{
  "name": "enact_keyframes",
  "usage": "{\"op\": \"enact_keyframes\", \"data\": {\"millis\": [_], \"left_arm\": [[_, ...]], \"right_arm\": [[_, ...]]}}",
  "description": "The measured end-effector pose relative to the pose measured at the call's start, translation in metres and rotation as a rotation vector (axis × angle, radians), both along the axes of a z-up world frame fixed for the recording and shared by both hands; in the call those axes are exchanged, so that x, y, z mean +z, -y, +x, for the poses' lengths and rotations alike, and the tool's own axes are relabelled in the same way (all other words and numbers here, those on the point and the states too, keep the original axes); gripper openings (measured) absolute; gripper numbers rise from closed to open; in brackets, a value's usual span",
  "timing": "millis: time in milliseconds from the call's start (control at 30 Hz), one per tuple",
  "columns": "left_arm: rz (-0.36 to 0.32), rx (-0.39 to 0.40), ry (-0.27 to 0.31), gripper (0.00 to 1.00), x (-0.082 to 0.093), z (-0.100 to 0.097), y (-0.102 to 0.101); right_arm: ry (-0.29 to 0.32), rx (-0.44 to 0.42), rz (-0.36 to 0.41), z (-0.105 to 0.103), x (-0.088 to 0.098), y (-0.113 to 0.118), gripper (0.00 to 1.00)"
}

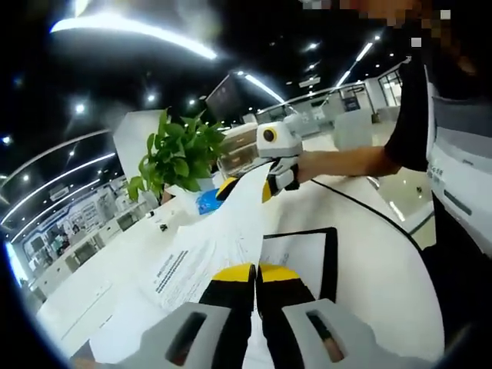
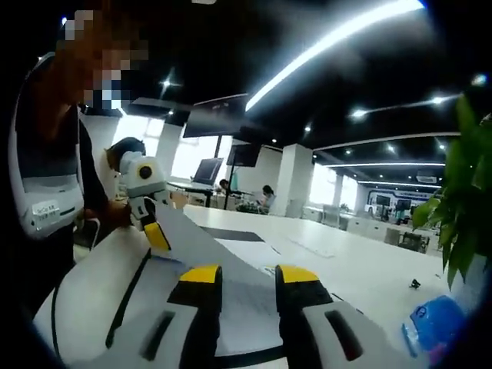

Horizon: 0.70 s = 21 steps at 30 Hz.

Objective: Flip through the bound document one page at a time

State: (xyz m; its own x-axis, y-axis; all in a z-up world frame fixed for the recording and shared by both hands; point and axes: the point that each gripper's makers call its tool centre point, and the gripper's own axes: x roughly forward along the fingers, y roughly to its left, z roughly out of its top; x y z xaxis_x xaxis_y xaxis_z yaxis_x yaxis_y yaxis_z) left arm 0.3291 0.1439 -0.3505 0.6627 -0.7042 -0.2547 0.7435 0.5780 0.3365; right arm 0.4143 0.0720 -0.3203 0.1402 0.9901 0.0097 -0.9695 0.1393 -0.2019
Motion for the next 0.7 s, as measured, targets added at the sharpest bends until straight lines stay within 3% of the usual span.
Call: {"op": "enact_keyframes", "data": {"millis": [300, 700], "left_arm": [[0.0, 0.041, 0.021, 0.03, 0.008, -0.002, -0.01], [-0.11, 0.191, 0.037, 0.03, 0.03, -0.007, -0.046]], "right_arm": [[0.027, 0.011, 0.006, -0.001, 0.001, 0.0, 0.3], [0.019, 0.041, -0.004, -0.009, -0.001, -0.004, 0.3]]}}
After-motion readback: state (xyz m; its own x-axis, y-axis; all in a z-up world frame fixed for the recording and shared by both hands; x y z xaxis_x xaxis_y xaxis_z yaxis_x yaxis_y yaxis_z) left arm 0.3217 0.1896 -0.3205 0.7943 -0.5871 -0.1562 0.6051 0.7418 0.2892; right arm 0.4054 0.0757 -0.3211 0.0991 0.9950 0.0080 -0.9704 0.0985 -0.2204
